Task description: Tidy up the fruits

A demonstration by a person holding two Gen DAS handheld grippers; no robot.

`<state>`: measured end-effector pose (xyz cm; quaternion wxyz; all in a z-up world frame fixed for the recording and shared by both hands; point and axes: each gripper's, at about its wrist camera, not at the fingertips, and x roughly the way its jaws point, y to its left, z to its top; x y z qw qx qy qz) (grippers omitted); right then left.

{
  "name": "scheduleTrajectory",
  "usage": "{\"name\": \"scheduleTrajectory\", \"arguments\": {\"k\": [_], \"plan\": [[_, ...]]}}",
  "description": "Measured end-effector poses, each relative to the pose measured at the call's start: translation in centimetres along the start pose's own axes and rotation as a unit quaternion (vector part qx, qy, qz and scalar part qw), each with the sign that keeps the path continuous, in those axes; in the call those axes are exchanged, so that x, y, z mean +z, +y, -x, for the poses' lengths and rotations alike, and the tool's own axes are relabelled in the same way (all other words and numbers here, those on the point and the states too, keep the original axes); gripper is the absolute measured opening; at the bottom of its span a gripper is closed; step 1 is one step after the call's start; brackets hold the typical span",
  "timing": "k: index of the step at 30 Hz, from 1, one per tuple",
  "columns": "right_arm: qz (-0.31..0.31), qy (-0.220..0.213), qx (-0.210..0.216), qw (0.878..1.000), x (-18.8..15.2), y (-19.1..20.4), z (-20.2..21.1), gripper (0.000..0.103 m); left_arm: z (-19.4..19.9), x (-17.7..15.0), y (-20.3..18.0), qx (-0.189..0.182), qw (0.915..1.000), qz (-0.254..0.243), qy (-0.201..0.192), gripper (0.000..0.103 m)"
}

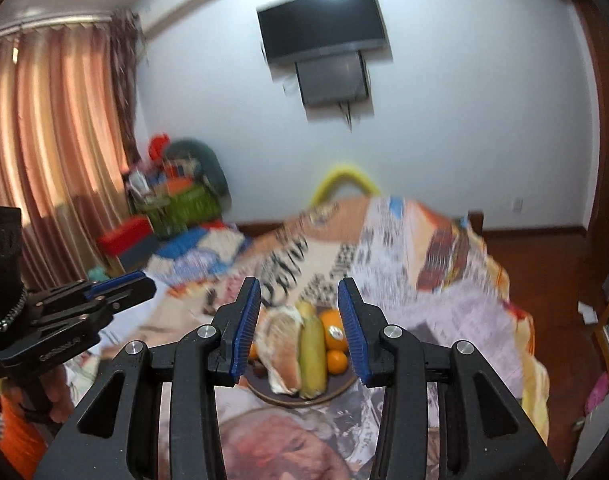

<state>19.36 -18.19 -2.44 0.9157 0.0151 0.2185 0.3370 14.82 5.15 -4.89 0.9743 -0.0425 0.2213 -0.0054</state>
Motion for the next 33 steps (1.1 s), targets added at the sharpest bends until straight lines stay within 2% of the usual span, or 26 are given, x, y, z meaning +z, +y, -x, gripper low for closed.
{"name": "scheduleTrajectory", "arguments": {"k": [5,7,8,12,14,16,18,19,21,24,33], "plan": [[0.008,-0.057,0.000,0.998,0.9,2.0,4.5,0.049,4.8,1.4,-1.4,0.009,0.9983,-0.013,-0.056,0.034],[0.011,-0.074,-0.002,0.997,0.9,2.8,5.9,0.053,6.6,1.7,-2.0,0.018,0.9966,-0.017,-0.078,0.049],[0.013,-0.081,-0.002,0.997,0.9,3.1,6.4,0.057,7.4,1.7,-2.2,0.021,0.9958,-0.018,-0.087,0.051],[0.018,-0.107,-0.013,0.994,0.5,4.2,7.8,0.075,9.2,1.7,-2.6,0.027,0.9938,-0.021,-0.106,0.068],[0.021,-0.112,-0.020,0.993,0.4,4.4,7.8,0.080,9.9,1.7,-2.8,0.031,0.9928,-0.023,-0.114,0.073],[0.022,-0.115,-0.024,0.993,0.4,4.7,7.7,0.086,10.6,1.5,-3.0,0.035,0.9919,-0.023,-0.120,0.087],[0.022,-0.118,-0.031,0.992,0.3,4.8,7.6,0.091,11.1,1.3,-3.0,0.038,0.9910,-0.020,-0.127,0.094],[0.023,-0.119,-0.033,0.992,0.3,4.8,7.6,0.092,11.1,1.3,-3.0,0.039,0.9907,-0.020,-0.129,0.095],[0.023,-0.121,-0.040,0.992,0.3,5.0,7.6,0.103,11.4,1.2,-3.1,0.038,0.9904,-0.022,-0.132,0.098],[0.022,-0.127,-0.046,0.991,0.2,5.2,7.8,0.103,11.7,0.9,-3.5,0.042,0.9896,-0.025,-0.136,0.101],[0.026,-0.127,-0.049,0.990,-0.4,5.4,8.6,0.103,11.6,0.8,-3.3,0.044,0.9897,-0.018,-0.135,0.102]]}}
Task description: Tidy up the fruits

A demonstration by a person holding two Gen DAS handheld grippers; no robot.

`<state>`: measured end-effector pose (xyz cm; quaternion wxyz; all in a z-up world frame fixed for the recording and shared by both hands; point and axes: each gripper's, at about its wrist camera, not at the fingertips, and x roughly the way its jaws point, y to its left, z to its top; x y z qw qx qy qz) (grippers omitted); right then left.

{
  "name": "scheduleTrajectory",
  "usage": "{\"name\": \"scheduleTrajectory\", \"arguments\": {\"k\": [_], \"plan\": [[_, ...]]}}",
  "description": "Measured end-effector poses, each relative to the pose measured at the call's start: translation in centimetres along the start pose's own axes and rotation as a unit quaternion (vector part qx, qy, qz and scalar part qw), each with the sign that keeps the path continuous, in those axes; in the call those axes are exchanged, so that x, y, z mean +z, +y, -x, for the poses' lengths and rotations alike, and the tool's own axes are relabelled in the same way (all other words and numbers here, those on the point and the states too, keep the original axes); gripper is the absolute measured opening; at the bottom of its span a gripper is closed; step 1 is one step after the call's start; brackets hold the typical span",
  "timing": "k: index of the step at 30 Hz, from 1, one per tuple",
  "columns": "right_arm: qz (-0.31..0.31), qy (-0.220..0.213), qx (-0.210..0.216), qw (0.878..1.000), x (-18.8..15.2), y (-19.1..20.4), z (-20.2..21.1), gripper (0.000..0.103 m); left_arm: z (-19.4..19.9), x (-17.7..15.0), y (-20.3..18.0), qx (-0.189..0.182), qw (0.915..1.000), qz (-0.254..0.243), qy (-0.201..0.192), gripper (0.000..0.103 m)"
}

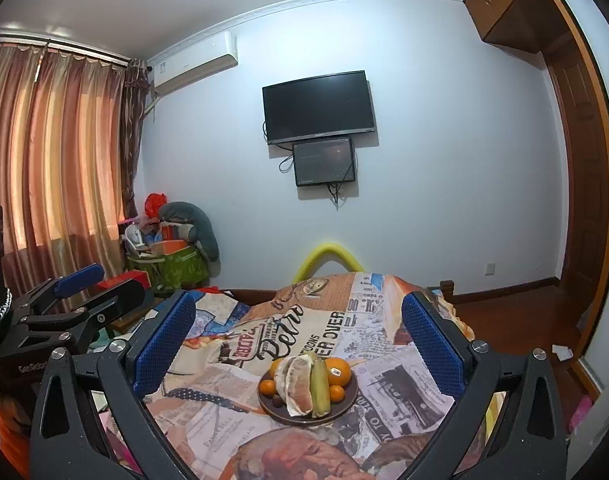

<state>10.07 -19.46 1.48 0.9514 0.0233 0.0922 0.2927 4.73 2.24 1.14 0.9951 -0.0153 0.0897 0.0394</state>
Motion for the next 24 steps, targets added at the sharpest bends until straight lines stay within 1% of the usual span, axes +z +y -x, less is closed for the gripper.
{"name": "scheduleTrajectory", "arguments": {"k": [24], "plan": [[-0.002,0.003,0.001,1.000,-0.23,-0.51,0.45,0.103,-0.19,-0.23,-0.02,-0.004,1.0000,-0.001,0.002,0.103]]}}
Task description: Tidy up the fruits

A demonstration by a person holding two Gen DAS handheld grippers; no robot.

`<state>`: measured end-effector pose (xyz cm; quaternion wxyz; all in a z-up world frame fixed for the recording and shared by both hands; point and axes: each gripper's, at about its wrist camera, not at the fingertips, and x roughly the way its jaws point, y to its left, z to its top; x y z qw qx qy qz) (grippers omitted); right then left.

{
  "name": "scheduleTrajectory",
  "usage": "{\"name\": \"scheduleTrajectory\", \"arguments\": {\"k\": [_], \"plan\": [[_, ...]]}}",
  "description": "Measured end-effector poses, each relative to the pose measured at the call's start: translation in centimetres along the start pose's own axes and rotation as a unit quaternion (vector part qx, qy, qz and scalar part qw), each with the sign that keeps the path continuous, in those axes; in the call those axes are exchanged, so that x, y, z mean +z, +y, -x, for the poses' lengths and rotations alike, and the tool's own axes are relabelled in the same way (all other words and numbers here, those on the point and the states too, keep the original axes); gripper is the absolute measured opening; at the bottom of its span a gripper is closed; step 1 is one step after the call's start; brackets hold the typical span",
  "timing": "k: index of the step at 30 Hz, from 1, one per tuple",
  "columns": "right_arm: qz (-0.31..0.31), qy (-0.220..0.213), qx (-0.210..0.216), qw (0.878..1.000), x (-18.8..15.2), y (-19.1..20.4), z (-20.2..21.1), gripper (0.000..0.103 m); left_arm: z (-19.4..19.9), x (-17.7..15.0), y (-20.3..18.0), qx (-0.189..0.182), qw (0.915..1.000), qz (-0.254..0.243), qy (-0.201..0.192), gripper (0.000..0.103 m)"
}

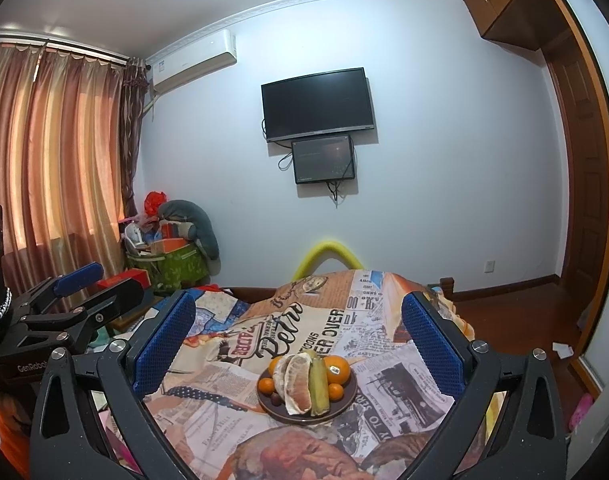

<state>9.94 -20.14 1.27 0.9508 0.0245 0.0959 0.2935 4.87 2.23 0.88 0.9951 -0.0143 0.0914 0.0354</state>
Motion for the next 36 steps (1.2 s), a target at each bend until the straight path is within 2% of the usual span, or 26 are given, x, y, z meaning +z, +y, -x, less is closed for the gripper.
{"name": "scheduleTrajectory", "arguments": {"k": [36], "plan": [[0.011,-0.004,-0.013,1.000,0.39,0.15,0.30,0.103,-0.09,-0.02,0.06,-0.004,1.0000,0.003,0.006,0.103]]}}
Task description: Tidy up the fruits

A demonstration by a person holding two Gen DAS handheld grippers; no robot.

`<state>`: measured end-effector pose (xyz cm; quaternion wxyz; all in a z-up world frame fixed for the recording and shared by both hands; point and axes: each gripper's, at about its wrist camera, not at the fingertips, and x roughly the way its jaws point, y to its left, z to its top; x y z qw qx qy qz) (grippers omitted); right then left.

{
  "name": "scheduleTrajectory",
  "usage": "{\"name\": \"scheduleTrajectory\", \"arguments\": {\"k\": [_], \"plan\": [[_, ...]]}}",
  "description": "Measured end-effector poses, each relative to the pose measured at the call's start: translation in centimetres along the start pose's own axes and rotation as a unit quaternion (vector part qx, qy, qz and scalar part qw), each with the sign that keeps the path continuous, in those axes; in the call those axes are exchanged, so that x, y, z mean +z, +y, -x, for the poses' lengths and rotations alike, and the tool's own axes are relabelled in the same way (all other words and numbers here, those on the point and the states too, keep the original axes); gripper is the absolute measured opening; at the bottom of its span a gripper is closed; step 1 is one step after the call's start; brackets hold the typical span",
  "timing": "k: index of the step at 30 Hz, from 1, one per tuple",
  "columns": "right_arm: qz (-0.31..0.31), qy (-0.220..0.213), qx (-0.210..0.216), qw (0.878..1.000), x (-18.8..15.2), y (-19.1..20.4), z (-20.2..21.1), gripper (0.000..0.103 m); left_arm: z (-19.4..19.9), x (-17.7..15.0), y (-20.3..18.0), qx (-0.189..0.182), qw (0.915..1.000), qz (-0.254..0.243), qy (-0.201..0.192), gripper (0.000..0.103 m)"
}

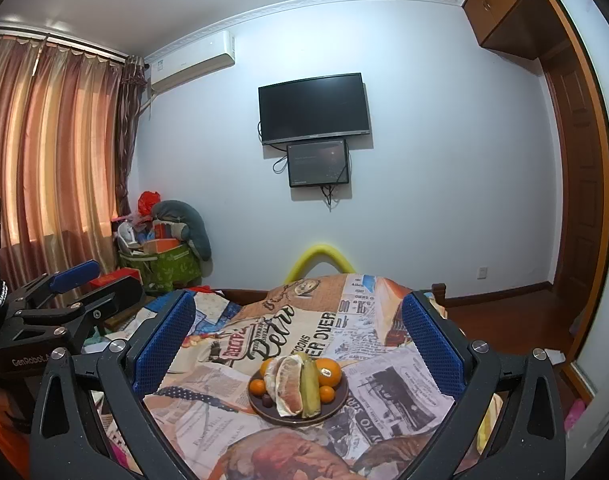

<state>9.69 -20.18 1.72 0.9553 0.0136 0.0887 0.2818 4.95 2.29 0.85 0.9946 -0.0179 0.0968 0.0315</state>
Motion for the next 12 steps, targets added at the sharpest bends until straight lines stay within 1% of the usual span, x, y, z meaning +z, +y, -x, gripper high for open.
{"name": "scheduleTrajectory", "arguments": {"k": [5,9,12], "plan": [[0.002,0.001,0.000,1.000,-0.08,0.16,-0.07,0.103,-0.04,-0.02,0.26,0.005,1.0000,0.005,-0.001,0.103],[0.005,0.002,-0.001,1.000,-0.08,0.21,-0.04,0.103,-0.07,0.01,0.52,0.002,0.9999,0.013,0.001,0.103],[0.006,0.004,-0.001,1.000,-0.10,0.15,-0.12,0.103,-0.30,-0.04,0.51,0.003,1.0000,0.009,0.003,0.103]]}}
